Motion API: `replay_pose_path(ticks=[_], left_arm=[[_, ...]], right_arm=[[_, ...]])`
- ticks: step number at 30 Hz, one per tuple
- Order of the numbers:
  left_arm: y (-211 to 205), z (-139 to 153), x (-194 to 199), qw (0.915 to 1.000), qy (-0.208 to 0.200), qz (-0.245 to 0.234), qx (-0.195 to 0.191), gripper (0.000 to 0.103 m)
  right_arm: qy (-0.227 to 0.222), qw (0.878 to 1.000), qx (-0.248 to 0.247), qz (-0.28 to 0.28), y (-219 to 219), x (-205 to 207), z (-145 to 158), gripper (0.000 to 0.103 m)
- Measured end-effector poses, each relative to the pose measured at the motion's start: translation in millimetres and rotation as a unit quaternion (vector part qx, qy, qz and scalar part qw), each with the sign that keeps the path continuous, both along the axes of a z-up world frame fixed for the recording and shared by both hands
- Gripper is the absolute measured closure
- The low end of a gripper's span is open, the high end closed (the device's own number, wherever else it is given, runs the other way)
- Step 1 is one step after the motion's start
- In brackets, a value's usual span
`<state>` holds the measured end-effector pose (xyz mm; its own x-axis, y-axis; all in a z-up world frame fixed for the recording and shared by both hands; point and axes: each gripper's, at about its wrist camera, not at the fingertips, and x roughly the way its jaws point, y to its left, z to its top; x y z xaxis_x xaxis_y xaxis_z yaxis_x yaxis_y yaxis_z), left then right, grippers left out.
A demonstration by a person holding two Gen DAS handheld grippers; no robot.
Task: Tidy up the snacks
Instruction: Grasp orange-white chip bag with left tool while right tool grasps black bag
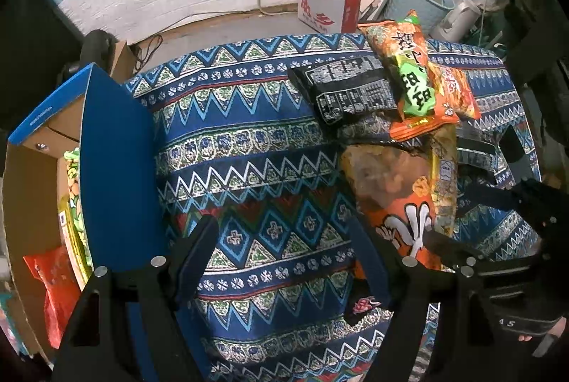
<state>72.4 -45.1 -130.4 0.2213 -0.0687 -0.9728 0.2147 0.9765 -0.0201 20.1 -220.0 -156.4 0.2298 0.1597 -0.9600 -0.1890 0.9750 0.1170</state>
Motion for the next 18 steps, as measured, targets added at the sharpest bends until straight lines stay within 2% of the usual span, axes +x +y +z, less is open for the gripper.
replay_pose_path(ticks=[3, 8, 13, 15, 18], left_arm=[[-5, 0, -3, 1.0000, 0.003, -0.004, -0.007, 0.025], [-24, 1, -5, 0.9996, 0.008, -0.016, -0.021, 0.024], [-46, -5, -5, 0.9990, 0.019, -0.033, -0.025, 0.022], [-52, -9, -5, 0.9988, 0.023, -0.036, -0.023, 0.022], [-60, -17, -4, 0.9985, 0.030, -0.041, -0.020, 0.022]], right_arm=[[-0.009, 1.000, -0.012, -0.012, -13, 1, 6, 0.032], [-0.031, 0.997, -0.031, -0.055, -63, 3, 19, 0.032], [-0.032, 0.995, -0.050, -0.077, -108, 10, 18, 0.032], [-0.033, 0.995, -0.055, -0.079, -118, 14, 13, 0.032], [-0.029, 0.997, -0.057, -0.047, -119, 24, 1, 0.032]])
